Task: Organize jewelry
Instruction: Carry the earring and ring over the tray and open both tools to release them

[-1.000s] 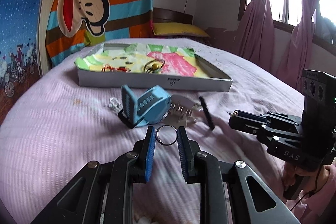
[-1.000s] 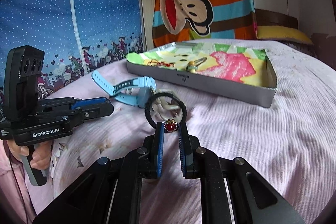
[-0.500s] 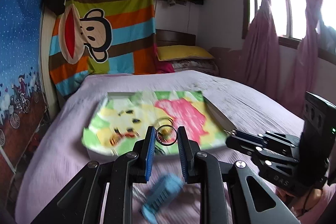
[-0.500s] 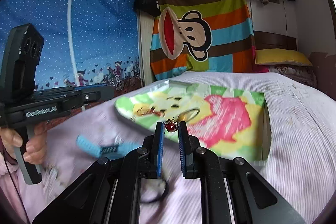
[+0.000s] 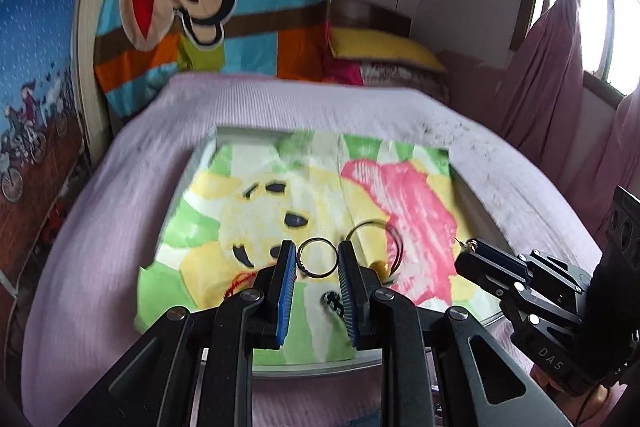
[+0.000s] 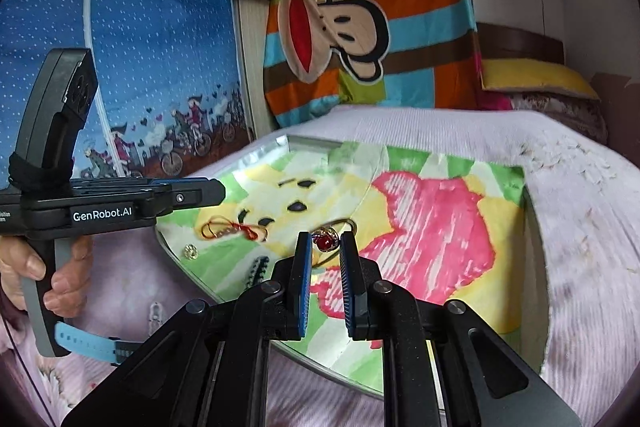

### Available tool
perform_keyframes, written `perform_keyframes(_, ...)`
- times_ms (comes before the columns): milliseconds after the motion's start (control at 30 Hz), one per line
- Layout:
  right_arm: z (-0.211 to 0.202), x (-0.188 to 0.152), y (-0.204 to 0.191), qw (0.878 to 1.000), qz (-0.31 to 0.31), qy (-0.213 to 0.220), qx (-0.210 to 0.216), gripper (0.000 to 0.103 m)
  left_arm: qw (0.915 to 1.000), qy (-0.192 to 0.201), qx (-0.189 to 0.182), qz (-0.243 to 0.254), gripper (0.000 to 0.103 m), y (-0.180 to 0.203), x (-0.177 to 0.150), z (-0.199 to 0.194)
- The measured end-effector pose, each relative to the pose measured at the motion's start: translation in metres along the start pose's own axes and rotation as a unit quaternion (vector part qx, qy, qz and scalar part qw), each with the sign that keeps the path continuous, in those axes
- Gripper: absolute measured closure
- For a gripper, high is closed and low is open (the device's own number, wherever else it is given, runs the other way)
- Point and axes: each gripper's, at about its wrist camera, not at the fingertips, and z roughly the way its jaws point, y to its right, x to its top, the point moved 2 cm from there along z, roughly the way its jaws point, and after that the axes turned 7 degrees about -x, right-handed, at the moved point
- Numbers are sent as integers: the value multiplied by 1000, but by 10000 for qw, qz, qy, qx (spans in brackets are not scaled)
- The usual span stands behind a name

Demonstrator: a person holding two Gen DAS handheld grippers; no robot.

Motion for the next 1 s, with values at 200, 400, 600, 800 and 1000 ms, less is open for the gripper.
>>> perform_keyframes(200, 22, -8, -4, 9990, -80, -429, -18, 91, 9990, -439, 78, -96, 83, -6, -11, 18)
perform_keyframes(400, 38, -16, -4, 9964, -34, -841, -16, 91, 9972, -725, 120, -137, 83, -9, -18, 28)
perform_keyframes(600, 51, -21, -4, 9926, 70, -1212, 56, 91, 9955, -926, 154, -138, 83, -10, -23, 35)
perform_keyframes(800, 54, -23, -1, 9912, 207, -1302, 73, 90, 9957, -906, 187, -3, 82, -8, -26, 34)
perform_keyframes(1000, 52, -25, 1, 9912, 276, -1292, 53, 87, 9966, -814, 140, -6, 82, -8, -26, 30)
